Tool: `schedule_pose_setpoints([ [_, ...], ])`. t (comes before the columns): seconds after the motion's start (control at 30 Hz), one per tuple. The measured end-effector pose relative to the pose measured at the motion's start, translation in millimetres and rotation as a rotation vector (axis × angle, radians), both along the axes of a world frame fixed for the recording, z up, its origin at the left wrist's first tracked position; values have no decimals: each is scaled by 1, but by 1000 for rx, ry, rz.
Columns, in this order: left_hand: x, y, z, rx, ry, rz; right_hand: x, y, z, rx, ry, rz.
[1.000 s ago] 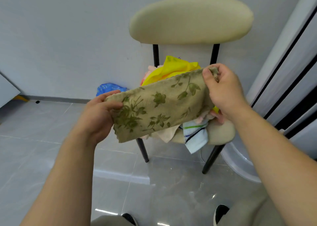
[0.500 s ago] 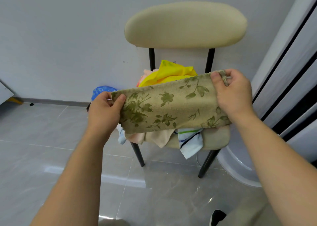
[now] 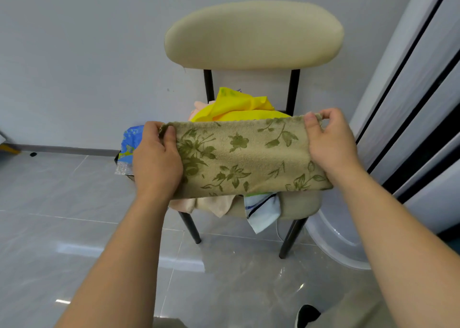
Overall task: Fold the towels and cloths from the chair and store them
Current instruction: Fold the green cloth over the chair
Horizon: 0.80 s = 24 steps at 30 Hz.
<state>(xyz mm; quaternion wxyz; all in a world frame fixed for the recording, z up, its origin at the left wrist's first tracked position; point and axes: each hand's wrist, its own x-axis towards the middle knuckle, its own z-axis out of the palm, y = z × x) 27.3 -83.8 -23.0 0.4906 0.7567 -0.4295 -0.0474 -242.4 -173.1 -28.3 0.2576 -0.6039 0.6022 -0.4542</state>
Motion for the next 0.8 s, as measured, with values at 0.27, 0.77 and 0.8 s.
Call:
schedule_pose_setpoints([
  [0.27, 2, -12, -5, 82, 445, -129, -20, -7, -9, 177, -262, 156],
  [0.77, -6, -7, -2, 174, 376, -372, -30, -3, 2, 213, -230, 253],
  [0.8, -4, -5, -1, 189, 387, -411, -32, -3, 2, 204, -228, 276],
])
